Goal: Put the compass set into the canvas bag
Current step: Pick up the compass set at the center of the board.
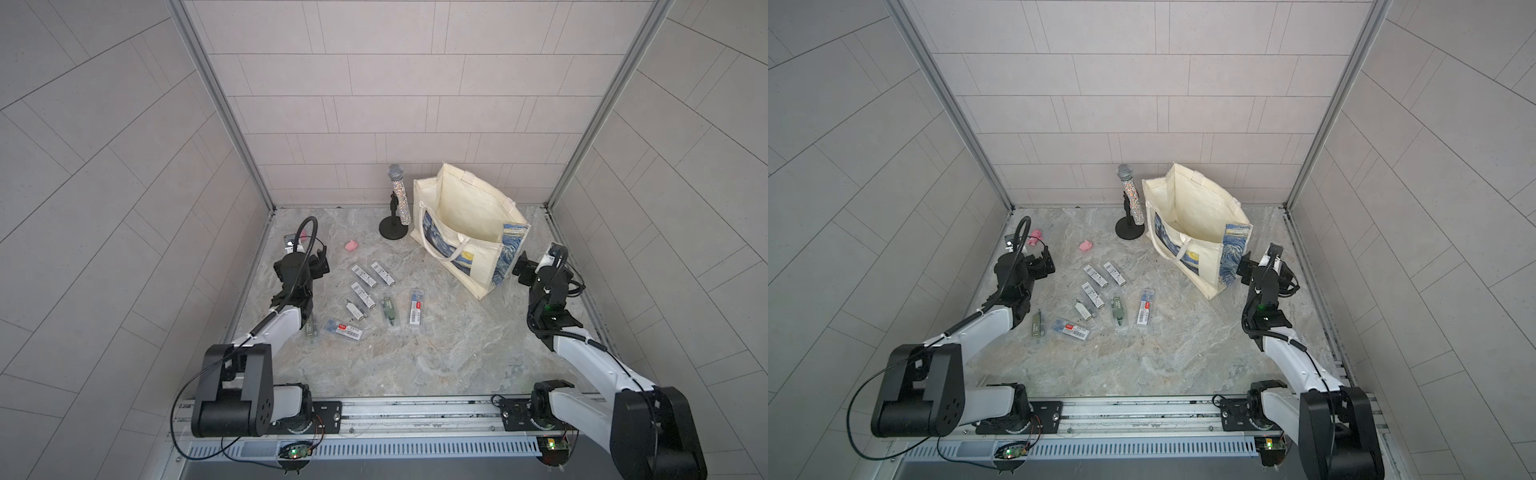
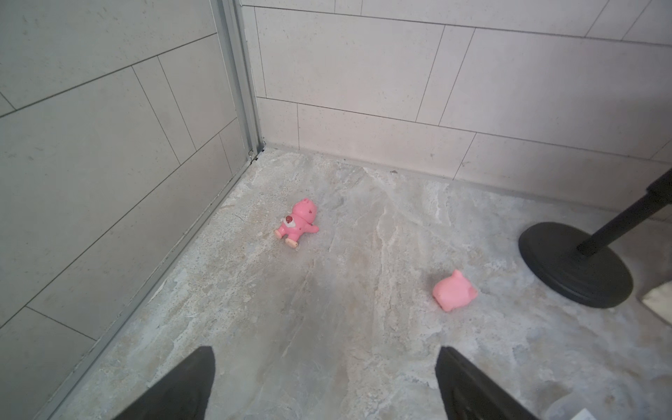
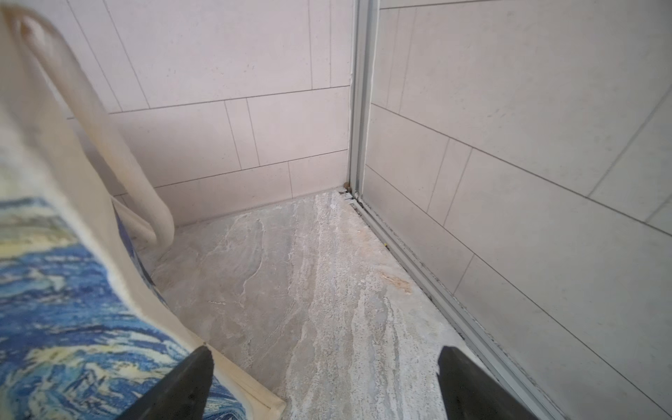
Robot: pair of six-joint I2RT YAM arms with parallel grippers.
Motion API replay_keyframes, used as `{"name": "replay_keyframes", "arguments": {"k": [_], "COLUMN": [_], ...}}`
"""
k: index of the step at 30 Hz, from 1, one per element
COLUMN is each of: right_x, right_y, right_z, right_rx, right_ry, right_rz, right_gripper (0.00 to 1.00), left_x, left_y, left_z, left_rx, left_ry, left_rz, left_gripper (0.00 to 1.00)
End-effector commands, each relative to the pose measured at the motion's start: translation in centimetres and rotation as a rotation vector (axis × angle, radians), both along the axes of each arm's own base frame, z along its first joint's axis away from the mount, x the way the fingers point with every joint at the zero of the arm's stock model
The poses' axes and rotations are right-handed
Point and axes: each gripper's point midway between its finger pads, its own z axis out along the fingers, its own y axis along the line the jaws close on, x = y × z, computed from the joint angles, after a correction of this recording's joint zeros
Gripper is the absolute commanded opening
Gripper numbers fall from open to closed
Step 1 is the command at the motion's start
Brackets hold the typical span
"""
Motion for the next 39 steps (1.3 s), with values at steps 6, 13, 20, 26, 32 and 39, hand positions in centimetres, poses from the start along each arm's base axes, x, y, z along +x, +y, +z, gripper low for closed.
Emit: {"name": "replay_keyframes", "arguments": {"k": [6,13,20,26,32,39], "right_x": [-6.5,-9.8,-11.3,-11.2,-10.0,-8.5], "right_y": [2.0,5.9,11.9,18.2,25.5,30.6], "right_z": [-2.4,-3.0,-2.6,-0.8,-1.8,-4.1], "right_rx": [0.221,0.333,0.292,0.159,0.14,0.072], "right_ry": [0.216,0.354,0.567,0.683,0.769,0.874], "right_rz": [0.052,0.226,0.485,0.681,0.849,0.87], "right_gripper": [0.79,0.75,0.76,0.76,0.79,0.83], "left_x": [-2.6,-6.2,-11.7,-14.5,-14.6,-13.3], "left_y": [-7.4,-11.5,-18.3,-21.4,-23.7,-22.8], "left_z": [-0.1,0.4,6.0,12.6,16.1,14.3], "left_rx": [-0.42,-0.427,-0.325,-0.293,-0.391,-0.359], "left_ry": [0.11,0.29,0.43,0.24,0.151,0.218], "left_rz": [-0.08,-0.22,-0.76,-1.034,-1.167,-1.094], "left_gripper": [0.82,0.82,0.78,0.85,0.88,0.9]}}
